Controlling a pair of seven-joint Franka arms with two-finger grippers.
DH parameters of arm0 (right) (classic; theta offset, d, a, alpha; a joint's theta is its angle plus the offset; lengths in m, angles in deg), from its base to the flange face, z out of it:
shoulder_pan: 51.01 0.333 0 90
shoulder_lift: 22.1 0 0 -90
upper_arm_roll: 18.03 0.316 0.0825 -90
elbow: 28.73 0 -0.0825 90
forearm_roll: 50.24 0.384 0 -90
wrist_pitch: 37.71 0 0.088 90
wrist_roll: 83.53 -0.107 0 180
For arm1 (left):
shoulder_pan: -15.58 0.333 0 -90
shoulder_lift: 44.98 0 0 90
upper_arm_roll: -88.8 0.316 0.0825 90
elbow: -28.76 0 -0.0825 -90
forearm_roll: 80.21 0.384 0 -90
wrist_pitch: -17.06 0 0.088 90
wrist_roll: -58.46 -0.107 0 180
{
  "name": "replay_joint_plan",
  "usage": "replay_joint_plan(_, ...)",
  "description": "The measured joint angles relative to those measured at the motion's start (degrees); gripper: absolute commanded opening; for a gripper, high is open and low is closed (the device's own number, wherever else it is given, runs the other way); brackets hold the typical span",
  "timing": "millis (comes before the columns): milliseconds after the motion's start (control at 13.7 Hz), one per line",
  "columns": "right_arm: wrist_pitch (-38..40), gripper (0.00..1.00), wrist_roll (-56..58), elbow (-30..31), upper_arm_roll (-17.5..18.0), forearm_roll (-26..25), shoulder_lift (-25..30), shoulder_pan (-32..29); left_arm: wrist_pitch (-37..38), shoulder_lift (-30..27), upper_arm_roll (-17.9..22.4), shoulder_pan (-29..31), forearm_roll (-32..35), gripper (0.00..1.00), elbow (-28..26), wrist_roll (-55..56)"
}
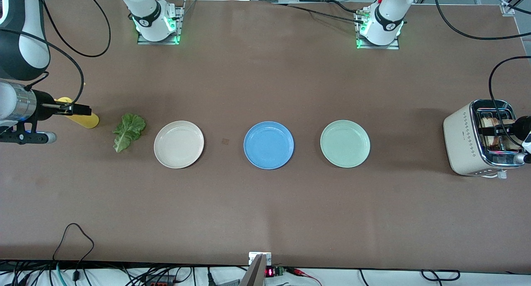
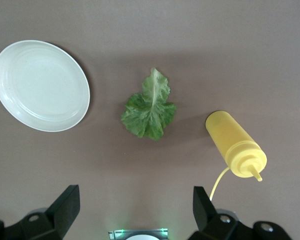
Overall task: Make sandwich in blue plate with both arms
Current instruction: 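Lift the toast with the left gripper while the right gripper reaches lettuce, then lower the toast onto the blue plate while the right gripper grasps lettuce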
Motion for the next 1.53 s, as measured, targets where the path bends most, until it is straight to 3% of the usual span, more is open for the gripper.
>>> replay_joint_plan(219, -1.30, 1.00, -0.12, 0.94, 0.00, 0.00, -0.38, 0.02, 1.68, -0.01, -0.14, 0.00, 0.00, 0.04, 0.20, -0.02)
replay_joint_plan(292, -1.82, 1.00, -0.15, 1.48, 0.00, 0.00, -0.41, 0.02, 1.98, -0.01, -0.12, 0.03, 0.01, 0.01, 0.33, -0.08)
replay_joint_plan(656, -6.00, 1.00, -0.26, 4.72, -0.03, -0.03, -0.41, 0.01, 5.16, -0.46, -0.55, 0.09, 0.01, 0.01, 1.61, -0.32)
replay_joint_plan(802, -6.57, 1.00, -0.27, 5.29, -0.06, -0.05, -0.40, 0.00, 9.87, -1.89, -2.60, -0.12, 0.00, 0.01, 4.49, -0.36)
replay_joint_plan(1166, -8.35, 1.00, -0.97, 5.49, -0.26, -1.03, 0.00, -0.25, 23.71, -5.46, -12.40, -2.83, 0.00, 0.01, 15.46, -0.10)
replay_joint_plan(1312, -11.83, 1.00, -1.29, 6.47, -0.52, -2.25, 0.03, -0.83, 24.66, -6.00, -15.82, -6.03, -0.05, 0.01, 15.86, 2.23)
replay_joint_plan(1531, -20.40, 1.00, -1.34, 11.99, -0.74, -2.39, 0.15, -1.19, 23.45, -5.46, -23.23, -11.00, -1.12, 0.01, 14.75, 14.58)
